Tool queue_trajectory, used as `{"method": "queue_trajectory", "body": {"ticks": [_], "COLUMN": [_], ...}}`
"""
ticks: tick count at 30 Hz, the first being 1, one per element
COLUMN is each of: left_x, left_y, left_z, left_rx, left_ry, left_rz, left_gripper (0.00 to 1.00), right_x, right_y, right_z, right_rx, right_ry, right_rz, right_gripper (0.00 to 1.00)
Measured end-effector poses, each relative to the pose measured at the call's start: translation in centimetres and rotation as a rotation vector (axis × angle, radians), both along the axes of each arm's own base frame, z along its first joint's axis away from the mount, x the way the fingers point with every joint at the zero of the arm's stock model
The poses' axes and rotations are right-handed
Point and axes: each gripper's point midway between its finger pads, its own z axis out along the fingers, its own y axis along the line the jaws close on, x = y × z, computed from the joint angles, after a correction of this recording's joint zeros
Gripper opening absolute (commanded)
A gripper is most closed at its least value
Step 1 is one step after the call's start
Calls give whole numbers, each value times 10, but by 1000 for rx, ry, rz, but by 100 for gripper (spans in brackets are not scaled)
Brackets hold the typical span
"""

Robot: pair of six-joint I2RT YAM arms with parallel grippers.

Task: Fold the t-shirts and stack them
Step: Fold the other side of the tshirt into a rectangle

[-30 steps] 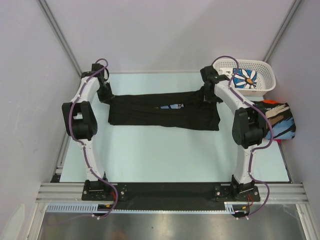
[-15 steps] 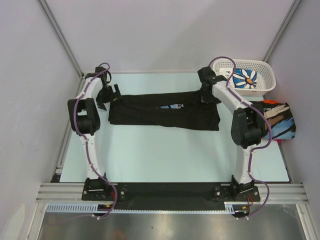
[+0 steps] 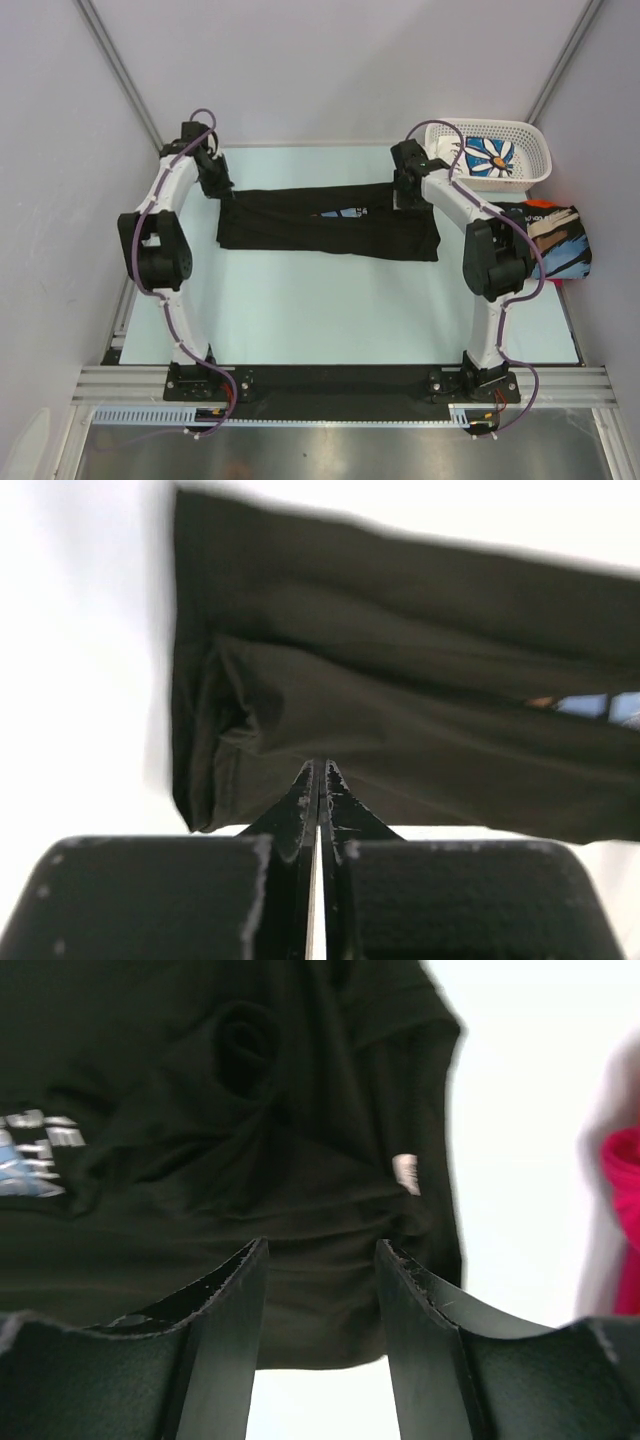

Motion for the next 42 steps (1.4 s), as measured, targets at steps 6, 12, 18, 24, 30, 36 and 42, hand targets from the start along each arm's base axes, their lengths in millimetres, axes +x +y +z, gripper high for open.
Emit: {"method": "queue_trajectory", "body": {"ticks": [6, 12, 18, 24, 30, 36, 42], "left_x": [-19, -36, -39, -44, -47, -49, -50], "left_y": [-13, -16, -20, -18, -15, -12, -10], "left_z": [-85, -110, -108, -113, -114, -114, -114], "left_rx": [-27, -18, 5, 23, 39, 55, 63], "left_ry": [238, 362, 378, 412, 422, 432, 437], "left_rz": [-31, -46, -72, -68, -69, -66, -65], "left_gripper": [0, 0, 0, 0, 0, 0, 0], "right_x": [17, 30, 36, 42, 53, 60, 63], "right_y": [30, 57, 66, 59, 46, 25, -7], "right_z": [-4, -14, -23, -28, -5, 7, 17], "right_rx": [44, 62, -2, -151, -279, -391, -516], "right_ry": [-8, -3, 8, 10, -60, -105, -132], "right_rz": [71, 135, 146, 129, 80, 25, -71], "right_gripper": [56, 57, 42, 0, 0, 0, 9]}}
